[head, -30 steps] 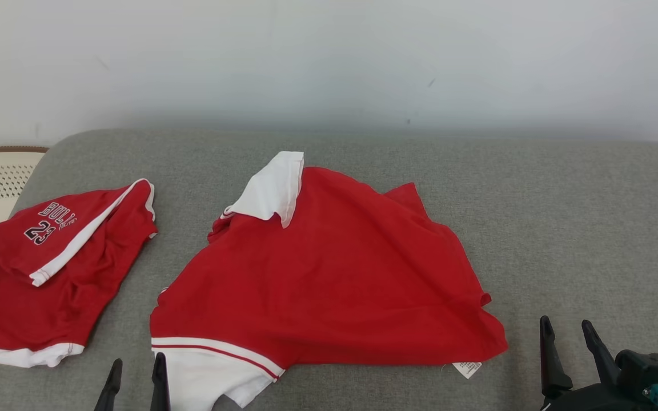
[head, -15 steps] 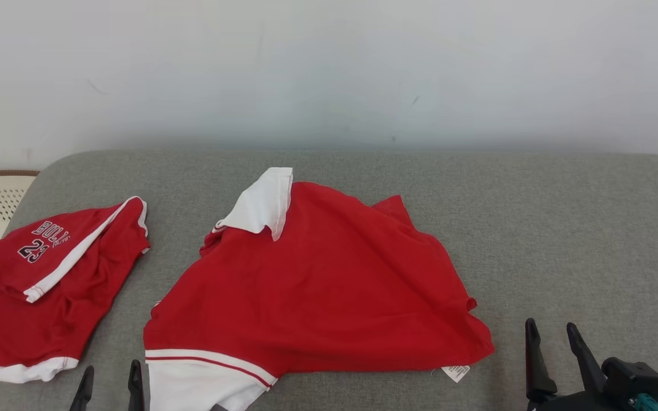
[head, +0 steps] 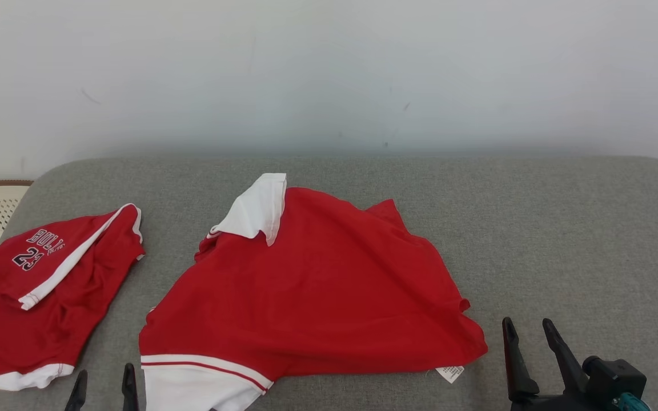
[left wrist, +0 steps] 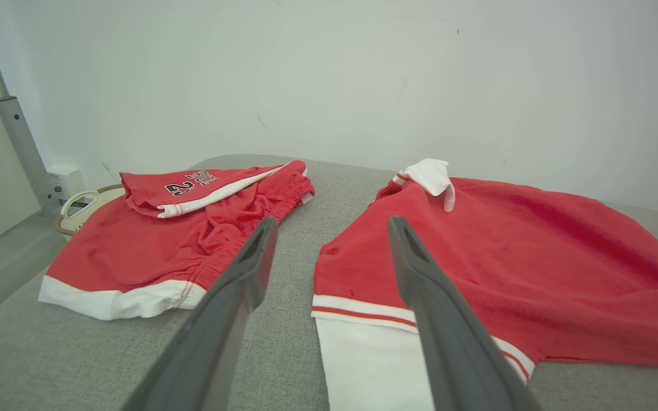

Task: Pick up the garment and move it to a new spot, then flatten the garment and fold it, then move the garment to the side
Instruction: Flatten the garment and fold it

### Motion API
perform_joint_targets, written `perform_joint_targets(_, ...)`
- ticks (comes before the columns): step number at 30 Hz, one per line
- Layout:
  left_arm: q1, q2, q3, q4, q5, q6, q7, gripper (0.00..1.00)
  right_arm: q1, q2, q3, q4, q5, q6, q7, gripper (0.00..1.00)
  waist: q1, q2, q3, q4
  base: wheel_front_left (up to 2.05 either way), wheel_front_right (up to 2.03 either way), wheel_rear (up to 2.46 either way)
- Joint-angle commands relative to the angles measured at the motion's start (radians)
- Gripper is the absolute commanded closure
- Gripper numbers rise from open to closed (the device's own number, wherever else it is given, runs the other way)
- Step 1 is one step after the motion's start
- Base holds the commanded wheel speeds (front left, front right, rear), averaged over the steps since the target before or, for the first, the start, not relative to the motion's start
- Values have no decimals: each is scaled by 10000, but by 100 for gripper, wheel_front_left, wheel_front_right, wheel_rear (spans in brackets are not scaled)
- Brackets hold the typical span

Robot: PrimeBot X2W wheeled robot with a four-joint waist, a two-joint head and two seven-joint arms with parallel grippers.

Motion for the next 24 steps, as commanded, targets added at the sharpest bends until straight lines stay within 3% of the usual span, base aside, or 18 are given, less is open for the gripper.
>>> perform_joint_targets(1,88,6,23,45,62,-37,-44,0,-27,-66,58,47,32,1,-60,0,0,0,-11,-14,0,0,0)
perform_joint_targets(24,86,-19,-49,159,80,-127,-44,0,-136,-203,302,228,97,1,-118,0,0,0,-75,-63,0,0,0)
